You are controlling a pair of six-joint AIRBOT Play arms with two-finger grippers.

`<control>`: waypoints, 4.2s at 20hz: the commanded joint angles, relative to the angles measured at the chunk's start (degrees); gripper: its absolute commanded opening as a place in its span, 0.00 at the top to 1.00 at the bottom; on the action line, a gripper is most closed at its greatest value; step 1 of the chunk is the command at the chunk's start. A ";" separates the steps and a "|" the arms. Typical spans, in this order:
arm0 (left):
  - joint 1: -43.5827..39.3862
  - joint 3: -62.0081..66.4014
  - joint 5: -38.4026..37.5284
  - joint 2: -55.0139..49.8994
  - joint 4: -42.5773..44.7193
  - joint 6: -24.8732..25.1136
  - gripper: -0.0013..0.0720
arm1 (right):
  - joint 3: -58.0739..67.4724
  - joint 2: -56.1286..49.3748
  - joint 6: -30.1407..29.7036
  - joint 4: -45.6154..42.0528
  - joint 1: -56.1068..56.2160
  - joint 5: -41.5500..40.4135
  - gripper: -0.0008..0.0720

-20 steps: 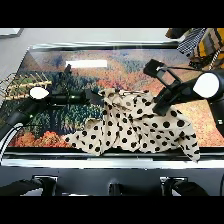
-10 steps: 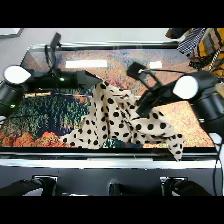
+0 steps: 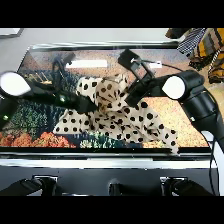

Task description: Fold the clothes and pants, and hang the long-sleeved shirts on hangers.

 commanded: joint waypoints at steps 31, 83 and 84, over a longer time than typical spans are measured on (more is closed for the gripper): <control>7.37 2.08 -4.07 -5.20 0.55 52.65 0.15 | -1.05 1.01 -43.47 24.76 -11.56 16.00 0.97; 6.14 2.10 -3.45 -5.11 -0.96 56.08 0.96 | -2.60 4.02 -44.41 26.56 -36.17 23.50 0.35; 6.14 2.10 -3.45 -5.11 -0.96 56.06 0.96 | -2.60 3.04 -44.28 27.10 -36.17 24.02 0.35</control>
